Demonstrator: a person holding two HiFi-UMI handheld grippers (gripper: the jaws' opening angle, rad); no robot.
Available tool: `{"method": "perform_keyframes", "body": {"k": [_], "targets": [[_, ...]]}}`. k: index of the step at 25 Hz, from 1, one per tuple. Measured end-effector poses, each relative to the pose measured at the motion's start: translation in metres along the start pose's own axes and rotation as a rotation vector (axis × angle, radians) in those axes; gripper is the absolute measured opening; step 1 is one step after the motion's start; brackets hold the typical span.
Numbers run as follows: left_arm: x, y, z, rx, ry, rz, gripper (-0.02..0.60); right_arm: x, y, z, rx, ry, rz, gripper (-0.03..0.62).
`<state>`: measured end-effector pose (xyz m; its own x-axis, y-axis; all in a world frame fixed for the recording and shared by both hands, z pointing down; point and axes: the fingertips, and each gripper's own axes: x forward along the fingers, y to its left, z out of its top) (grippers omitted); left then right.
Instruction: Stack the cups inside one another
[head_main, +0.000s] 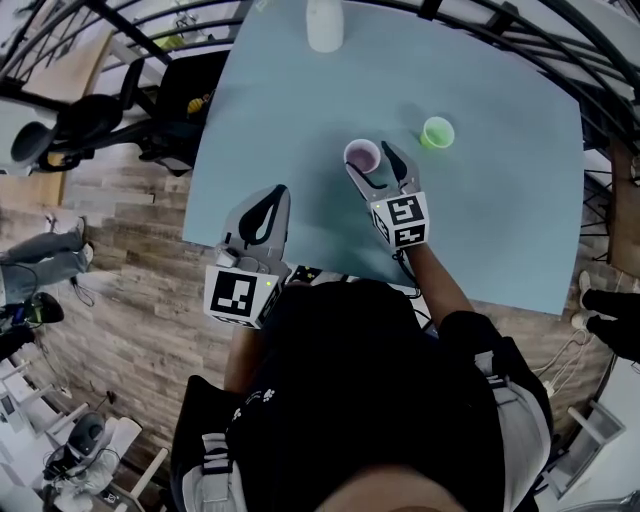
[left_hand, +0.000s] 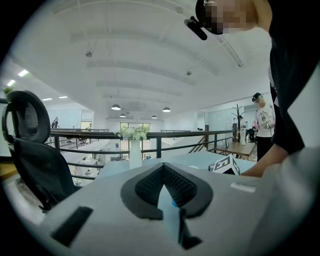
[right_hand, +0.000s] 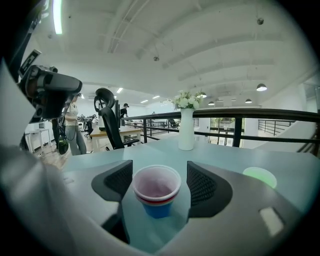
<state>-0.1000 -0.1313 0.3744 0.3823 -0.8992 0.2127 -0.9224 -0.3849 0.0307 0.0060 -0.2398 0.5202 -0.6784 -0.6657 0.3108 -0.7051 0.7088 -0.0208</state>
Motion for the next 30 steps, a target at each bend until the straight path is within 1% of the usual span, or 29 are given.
{"method": "perform_keyframes", "body": {"k": [3,4,7,8,9,12,15,18,20,23,26,30], "targets": [[0.006,-0.005,0.001,0.004,-0.008,-0.031,-0.014,-0.013,-0.005,0.014,0.010,-0.044,-0.025,0.350],[0.008,-0.006,0.002,0.008,-0.012,-0.044,-0.014,-0.020,-0.007,0.020,0.012,-0.062,-0.037,0.338],[0.016,-0.012,0.002,0.012,-0.017,-0.081,-0.014,-0.042,-0.014,0.038,0.018,-0.121,-0.076,0.255],[0.019,-0.014,0.002,0.011,-0.015,-0.093,-0.014,-0.049,-0.017,0.042,0.022,-0.138,-0.089,0.238],[0.023,-0.016,0.001,0.010,-0.012,-0.107,-0.014,-0.056,-0.021,0.045,0.027,-0.152,-0.105,0.235],[0.036,-0.024,0.001,0.017,-0.014,-0.154,-0.014,-0.074,-0.038,0.046,0.047,-0.171,-0.173,0.232],[0.048,-0.037,0.005,0.034,-0.019,-0.197,-0.014,-0.092,-0.062,0.038,0.071,-0.167,-0.258,0.230],[0.060,-0.051,0.008,0.043,-0.013,-0.225,-0.014,-0.106,-0.087,0.028,0.101,-0.161,-0.329,0.232],[0.066,-0.057,0.009,0.049,-0.007,-0.238,-0.014,-0.110,-0.101,0.020,0.116,-0.152,-0.361,0.233],[0.073,-0.065,0.010,0.050,0.000,-0.246,-0.014,-0.109,-0.119,0.010,0.131,-0.138,-0.390,0.239],[0.078,-0.067,0.009,0.044,0.011,-0.237,-0.014,-0.101,-0.133,0.000,0.124,-0.112,-0.400,0.250],[0.081,-0.063,0.006,0.040,0.029,-0.214,-0.014,-0.087,-0.147,-0.008,0.114,-0.089,-0.404,0.288]]}}
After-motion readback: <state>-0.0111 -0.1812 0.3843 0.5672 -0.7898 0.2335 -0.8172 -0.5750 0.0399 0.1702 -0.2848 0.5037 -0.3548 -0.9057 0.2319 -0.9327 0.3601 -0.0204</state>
